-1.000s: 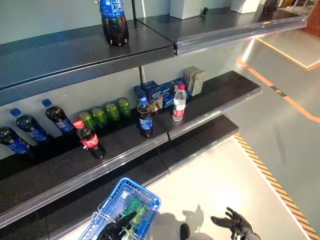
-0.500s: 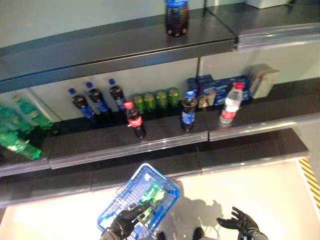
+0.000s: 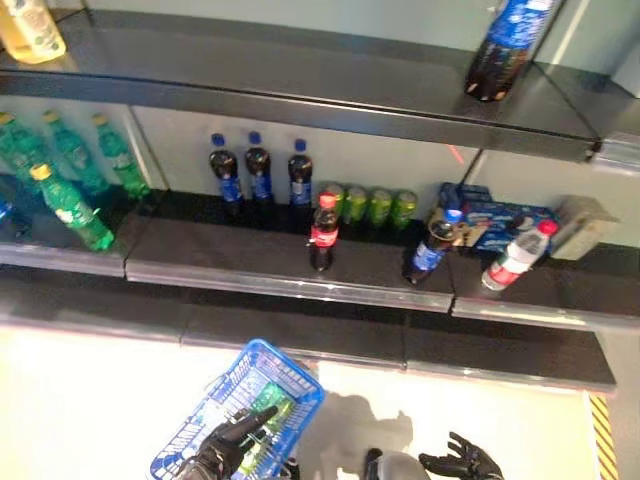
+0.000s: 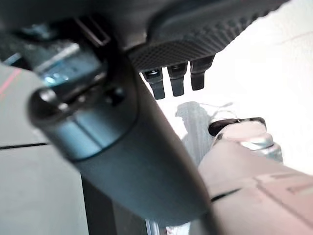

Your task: Pick up the drink and place into the basket.

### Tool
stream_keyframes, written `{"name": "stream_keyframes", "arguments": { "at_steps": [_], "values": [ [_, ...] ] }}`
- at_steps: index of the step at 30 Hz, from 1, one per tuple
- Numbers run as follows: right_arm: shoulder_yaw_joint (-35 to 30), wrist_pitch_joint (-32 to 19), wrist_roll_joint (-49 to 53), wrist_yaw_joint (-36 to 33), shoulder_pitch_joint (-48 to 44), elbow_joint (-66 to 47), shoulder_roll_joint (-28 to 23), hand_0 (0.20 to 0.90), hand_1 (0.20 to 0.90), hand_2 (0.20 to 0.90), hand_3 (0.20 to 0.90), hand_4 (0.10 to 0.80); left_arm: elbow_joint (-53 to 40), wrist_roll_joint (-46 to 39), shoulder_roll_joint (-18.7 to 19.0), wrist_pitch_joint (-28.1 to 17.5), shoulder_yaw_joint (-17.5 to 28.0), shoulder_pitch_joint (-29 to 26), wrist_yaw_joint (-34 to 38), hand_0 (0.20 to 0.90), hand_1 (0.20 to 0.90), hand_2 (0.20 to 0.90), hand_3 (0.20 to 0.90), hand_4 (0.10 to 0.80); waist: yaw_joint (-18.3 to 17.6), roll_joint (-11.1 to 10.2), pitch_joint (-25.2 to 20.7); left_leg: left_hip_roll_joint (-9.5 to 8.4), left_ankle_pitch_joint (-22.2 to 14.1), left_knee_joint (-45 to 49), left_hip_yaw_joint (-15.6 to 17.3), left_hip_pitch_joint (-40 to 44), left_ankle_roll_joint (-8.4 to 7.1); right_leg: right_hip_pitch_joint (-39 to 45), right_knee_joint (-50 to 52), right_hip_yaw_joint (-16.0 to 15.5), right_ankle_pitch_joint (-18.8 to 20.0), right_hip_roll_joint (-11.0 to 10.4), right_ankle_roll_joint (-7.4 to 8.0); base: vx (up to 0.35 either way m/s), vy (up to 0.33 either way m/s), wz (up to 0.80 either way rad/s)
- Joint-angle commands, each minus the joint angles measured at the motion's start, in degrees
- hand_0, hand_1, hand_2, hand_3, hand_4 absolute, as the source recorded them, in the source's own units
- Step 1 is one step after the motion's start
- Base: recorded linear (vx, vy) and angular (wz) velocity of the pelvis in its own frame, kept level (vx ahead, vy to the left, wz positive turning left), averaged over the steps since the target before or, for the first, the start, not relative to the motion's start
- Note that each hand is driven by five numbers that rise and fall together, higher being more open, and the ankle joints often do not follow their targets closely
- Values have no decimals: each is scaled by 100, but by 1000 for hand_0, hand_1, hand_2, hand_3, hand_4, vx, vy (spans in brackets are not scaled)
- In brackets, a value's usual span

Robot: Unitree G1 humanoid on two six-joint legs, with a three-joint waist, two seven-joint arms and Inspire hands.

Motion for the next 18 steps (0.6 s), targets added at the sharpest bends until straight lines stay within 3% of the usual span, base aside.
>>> {"name": "stream_keyframes", "arguments": {
  "at_steps": [1, 4, 6, 10, 18],
  "values": [
    [-204, -444, 333, 110, -151, -106, -159, 900, 900, 900, 900, 800, -534, -111, 321, -250, -143, -124, -478, 300, 300, 300, 200, 100, 115, -27, -183, -158, -304, 56, -424, -123, -109, 260, -394, 556, 528, 56, 223, 7, -315, 22],
    [-76, -242, 469, -32, -265, -228, -90, 900, 900, 900, 900, 800, -616, -59, 422, -146, -130, -204, -497, 300, 300, 300, 200, 100, 128, -125, -71, 3, -495, 565, -557, -290, -178, 146, -196, 645, 453, 9, 268, -11, -383, 13],
    [-13, -178, 406, 7, -307, -242, -120, 900, 900, 900, 900, 800, -668, -17, 454, -101, -141, -182, -528, 300, 300, 300, 200, 100, 185, -149, 11, 224, -510, 852, -619, -418, -287, 227, -228, 446, 155, 26, 219, -42, -320, 20],
    [54, -119, 634, -28, -505, -284, -287, 900, 900, 900, 900, 800, -837, -95, 298, -52, -220, -177, -456, 300, 300, 300, 200, 100, 310, -156, 41, 550, -327, 893, -495, -606, -560, 430, -674, 156, 180, 6, 106, -103, -272, 22],
    [-138, -208, 495, -5, -441, -192, -429, 900, 900, 900, 900, 800, -757, -168, 114, -93, -317, -98, -384, 300, 300, 300, 200, 100, 173, 99, -116, 665, -91, 232, -438, -156, -713, 721, -856, -161, 89, -42, 105, -39, 1, 14]
  ]
}}
